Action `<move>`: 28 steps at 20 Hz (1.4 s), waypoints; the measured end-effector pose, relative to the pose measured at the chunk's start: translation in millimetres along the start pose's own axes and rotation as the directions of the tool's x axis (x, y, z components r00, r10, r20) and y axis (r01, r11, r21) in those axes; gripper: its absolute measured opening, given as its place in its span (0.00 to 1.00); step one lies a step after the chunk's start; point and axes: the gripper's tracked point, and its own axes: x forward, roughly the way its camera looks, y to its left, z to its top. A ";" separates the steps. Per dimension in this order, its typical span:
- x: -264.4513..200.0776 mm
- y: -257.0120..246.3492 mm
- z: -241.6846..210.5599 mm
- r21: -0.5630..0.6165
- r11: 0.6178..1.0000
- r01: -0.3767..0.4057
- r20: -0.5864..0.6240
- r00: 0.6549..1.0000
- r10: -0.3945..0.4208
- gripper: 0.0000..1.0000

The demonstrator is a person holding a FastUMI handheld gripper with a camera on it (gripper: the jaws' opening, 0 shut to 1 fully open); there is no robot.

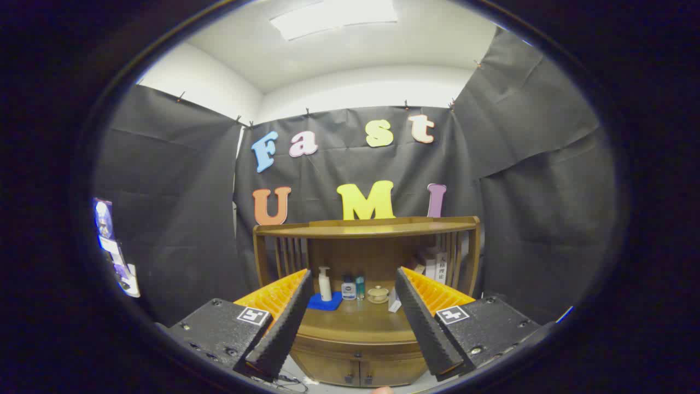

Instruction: Pull open the drawer, take out the items inside it, and place them on the countertop above the cabinet.

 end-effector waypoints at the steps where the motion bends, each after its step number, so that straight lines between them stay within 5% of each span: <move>1: -1.9 -1.3 1.4 -0.006 1.000 0.007 0.000 1.000 -0.007 0.96; 6: -1.4 -18.4 5.8 -0.002 0.999 0.045 0.025 0.999 -0.045 0.96; 10: 4.8 -45.6 -18.0 0.047 0.995 0.087 -0.016 0.996 -0.086 0.75; 14: 7.4 -54.6 -18.4 0.008 0.995 0.100 0.013 0.995 -0.100 0.78; 17: 10.8 -53.5 -16.1 -0.044 0.992 0.119 0.061 0.991 -0.116 0.92; 21: 18.9 -38.9 -34.5 0.007 0.995 0.104 0.038 0.994 -0.104 0.98; 28: 47.2 -29.0 -90.2 -0.015 0.991 0.136 0.001 0.991 -0.136 0.98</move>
